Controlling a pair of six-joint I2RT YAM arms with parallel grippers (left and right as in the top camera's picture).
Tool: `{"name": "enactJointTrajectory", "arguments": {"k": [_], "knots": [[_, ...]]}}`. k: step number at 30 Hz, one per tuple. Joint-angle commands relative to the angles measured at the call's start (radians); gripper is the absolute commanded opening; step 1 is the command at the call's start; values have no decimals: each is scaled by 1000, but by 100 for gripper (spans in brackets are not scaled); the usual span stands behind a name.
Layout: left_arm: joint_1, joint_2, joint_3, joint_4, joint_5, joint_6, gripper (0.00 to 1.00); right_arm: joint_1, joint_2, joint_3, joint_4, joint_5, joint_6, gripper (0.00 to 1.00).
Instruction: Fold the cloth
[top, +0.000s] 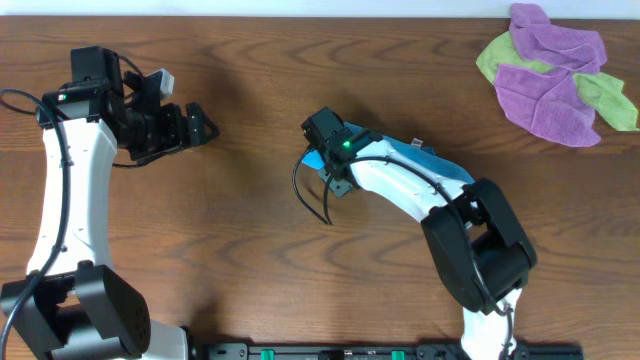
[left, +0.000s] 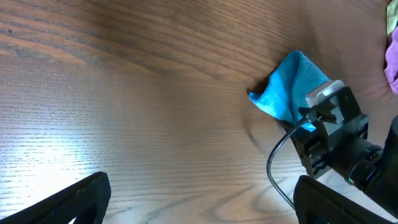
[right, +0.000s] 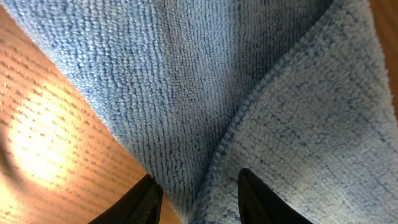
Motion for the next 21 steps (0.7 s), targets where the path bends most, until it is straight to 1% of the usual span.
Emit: {"name": "enactJointTrajectory", "arguments": {"k": [1,8,21], "knots": [[-1,-18,-7,0,9,14,95,-17,3,21,4,34,-18,39],[-5,-18,-7,5,9,14,95,-17,3,55,-32,43,-36,41],[-45,-18,-7,29,11,14,95,-19,3,87,-26,44,-79,42]]}}
